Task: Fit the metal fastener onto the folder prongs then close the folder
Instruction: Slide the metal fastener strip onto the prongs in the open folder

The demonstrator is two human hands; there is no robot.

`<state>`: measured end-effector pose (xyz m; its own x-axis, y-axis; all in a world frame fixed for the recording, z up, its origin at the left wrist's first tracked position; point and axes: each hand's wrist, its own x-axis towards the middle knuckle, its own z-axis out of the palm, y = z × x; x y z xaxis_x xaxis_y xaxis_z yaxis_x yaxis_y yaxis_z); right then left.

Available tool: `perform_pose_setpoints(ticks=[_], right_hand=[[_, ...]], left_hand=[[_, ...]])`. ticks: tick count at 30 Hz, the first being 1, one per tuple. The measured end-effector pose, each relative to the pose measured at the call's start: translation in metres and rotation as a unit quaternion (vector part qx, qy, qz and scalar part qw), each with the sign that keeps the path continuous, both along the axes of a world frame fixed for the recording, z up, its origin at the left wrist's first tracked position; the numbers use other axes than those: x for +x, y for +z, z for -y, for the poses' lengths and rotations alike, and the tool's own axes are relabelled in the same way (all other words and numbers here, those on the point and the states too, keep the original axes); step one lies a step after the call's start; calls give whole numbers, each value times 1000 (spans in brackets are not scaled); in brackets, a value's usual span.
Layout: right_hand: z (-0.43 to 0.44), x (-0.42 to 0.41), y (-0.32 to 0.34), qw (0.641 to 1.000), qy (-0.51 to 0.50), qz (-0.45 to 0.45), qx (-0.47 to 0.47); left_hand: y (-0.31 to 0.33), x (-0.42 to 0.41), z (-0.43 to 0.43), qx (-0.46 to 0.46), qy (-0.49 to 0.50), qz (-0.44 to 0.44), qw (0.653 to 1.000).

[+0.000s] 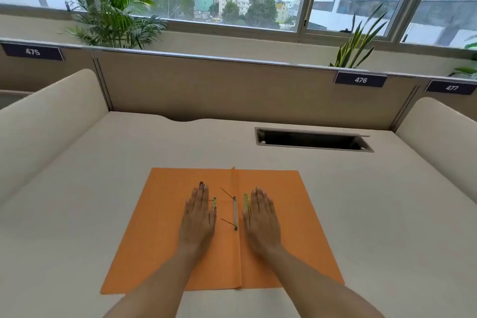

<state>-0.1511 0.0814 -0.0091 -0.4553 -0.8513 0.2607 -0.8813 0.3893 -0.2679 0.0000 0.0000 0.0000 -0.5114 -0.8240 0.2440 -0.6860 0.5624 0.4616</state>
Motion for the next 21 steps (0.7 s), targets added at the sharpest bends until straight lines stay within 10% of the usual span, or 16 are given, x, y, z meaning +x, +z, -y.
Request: perform_pose_setpoints(ticks=[11, 21], right_hand=[[-11, 6, 0, 994, -45, 68, 78], [-16, 13, -1, 995, -80, 34, -48]], left_hand=[[-10, -12, -15, 49, 8, 83, 995], [-6, -21, -21, 80, 68, 123, 987]])
